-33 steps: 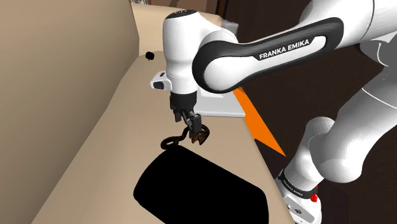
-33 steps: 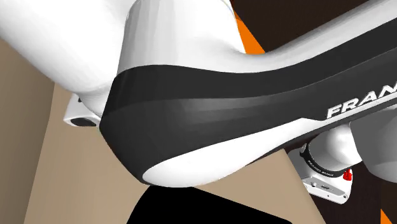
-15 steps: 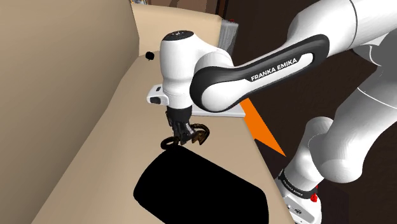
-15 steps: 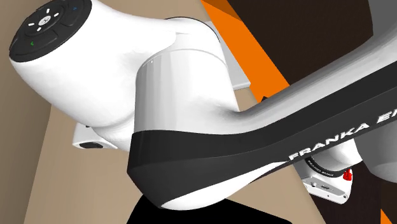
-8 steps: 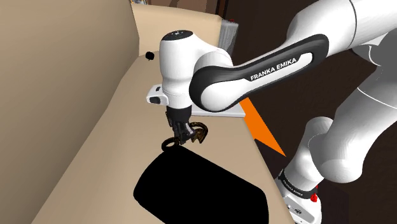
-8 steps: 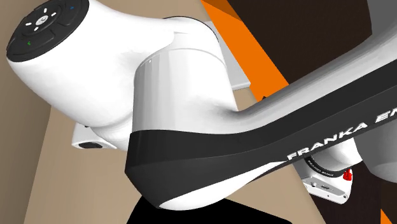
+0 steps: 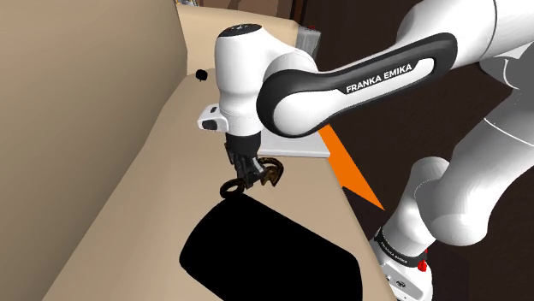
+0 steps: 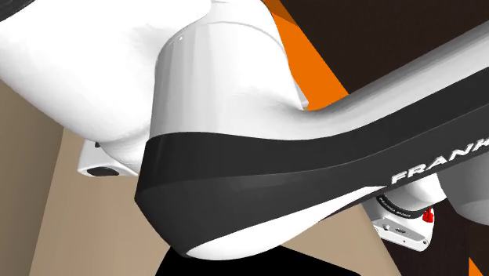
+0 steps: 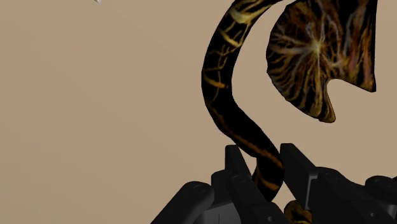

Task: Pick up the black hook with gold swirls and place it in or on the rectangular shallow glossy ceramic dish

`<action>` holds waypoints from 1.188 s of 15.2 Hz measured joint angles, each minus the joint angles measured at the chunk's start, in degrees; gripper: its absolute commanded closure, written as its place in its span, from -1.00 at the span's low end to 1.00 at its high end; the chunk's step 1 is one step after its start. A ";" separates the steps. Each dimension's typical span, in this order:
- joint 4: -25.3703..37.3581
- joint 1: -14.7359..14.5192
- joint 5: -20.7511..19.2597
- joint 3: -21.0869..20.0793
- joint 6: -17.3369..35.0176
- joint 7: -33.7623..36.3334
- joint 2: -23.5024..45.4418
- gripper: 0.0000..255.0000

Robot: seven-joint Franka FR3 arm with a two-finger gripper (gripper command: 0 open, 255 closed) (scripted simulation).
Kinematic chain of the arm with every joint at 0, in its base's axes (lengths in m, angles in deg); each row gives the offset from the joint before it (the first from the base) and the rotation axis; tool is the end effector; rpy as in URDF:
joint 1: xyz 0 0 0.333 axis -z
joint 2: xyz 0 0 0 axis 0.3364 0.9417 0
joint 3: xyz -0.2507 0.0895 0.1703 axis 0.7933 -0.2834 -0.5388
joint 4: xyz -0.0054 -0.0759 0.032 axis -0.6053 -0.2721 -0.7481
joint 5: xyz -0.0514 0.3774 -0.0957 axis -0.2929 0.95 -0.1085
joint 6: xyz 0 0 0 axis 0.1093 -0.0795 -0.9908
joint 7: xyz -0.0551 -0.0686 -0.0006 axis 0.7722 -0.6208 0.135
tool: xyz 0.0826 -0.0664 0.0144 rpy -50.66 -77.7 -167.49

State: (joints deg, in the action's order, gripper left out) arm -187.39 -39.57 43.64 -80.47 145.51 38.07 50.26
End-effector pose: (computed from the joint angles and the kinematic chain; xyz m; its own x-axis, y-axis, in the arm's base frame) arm 0.3968 0.3078 0.4421 0.1520 0.9815 -0.1164 0.9880 -0.1541 -0.0092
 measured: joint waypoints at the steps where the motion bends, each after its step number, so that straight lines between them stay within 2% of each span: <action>1: 0.46 -0.04 0.11 -0.01 -0.75 -0.01 -0.30 1.00; 18: 11.49 0.09 0.76 0.44 -13.78 -1.32 -2.49 1.00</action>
State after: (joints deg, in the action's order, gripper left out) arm -175.90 -39.48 44.40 -80.03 131.72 36.75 47.77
